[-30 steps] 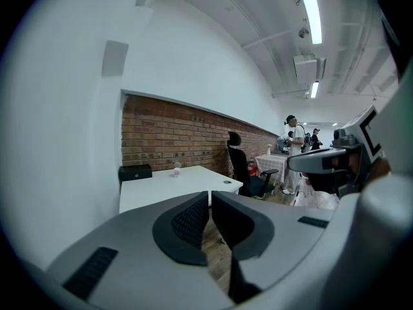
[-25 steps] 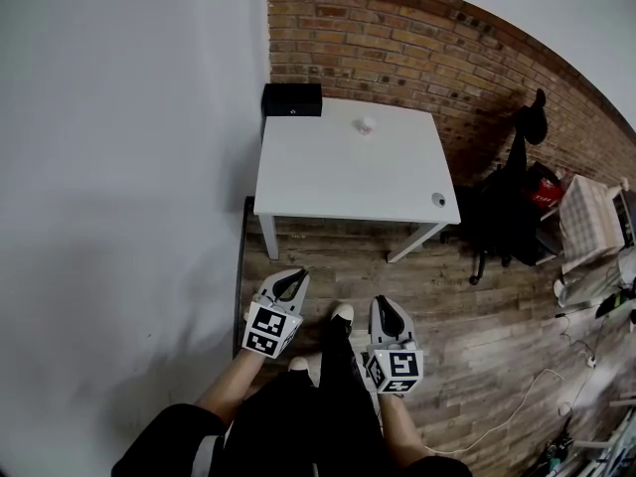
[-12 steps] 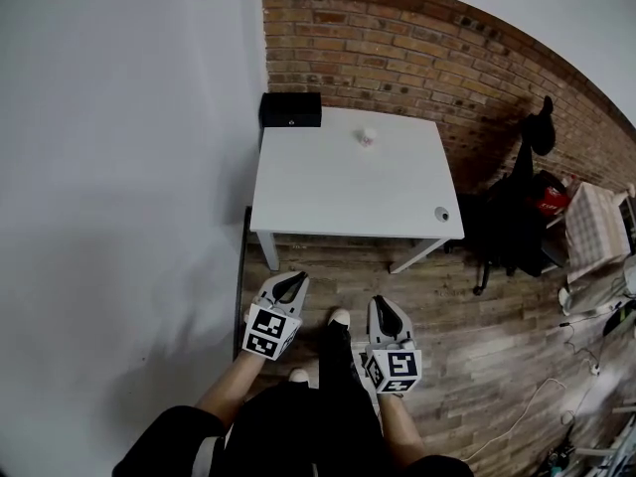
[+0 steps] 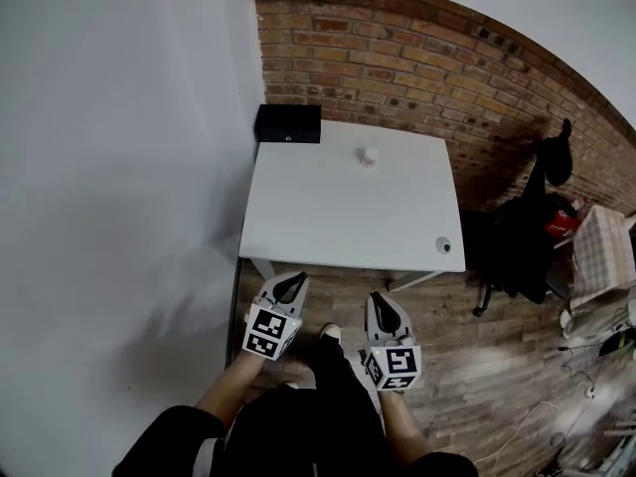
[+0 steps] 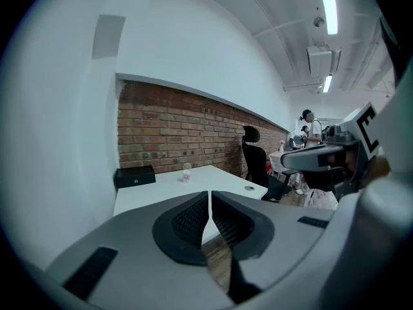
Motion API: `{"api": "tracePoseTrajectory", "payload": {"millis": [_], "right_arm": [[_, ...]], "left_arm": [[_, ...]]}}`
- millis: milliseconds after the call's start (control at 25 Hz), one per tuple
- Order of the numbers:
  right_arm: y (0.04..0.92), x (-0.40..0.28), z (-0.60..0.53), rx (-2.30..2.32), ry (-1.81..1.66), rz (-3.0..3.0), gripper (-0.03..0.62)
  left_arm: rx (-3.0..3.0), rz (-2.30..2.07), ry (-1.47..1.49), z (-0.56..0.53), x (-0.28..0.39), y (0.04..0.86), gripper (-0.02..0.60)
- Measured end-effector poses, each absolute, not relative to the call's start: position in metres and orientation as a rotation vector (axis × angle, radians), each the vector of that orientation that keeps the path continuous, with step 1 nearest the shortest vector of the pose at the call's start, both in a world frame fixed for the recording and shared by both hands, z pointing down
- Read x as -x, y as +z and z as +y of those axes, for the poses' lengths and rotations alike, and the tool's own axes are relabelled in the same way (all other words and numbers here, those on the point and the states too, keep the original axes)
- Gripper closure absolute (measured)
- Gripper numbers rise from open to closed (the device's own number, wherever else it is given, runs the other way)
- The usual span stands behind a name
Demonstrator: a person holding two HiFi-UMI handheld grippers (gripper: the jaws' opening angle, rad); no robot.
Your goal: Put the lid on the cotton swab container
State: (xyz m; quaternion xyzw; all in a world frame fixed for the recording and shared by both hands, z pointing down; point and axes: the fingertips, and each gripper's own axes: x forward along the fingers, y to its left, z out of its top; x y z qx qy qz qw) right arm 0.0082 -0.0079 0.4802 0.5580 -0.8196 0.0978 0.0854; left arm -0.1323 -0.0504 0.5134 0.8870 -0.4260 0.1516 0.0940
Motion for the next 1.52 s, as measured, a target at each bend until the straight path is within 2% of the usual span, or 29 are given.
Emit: {"api": "tracePoseTrajectory", "payload": {"millis": [800,1520], "right_arm": [[0.488,-0.081,-0.158,-1.516,0.330,-2.547,0.569],[0.488,-0.102,-0.210,-1.555,0.351,-2.528,0.569]], "left_arm": [[-2.593,-1.314,0.524,-0.177,0.048,0.515,0.555],[-2.634,-1.222,0.523,-0.237,0.018,0.521,0.555]]}}
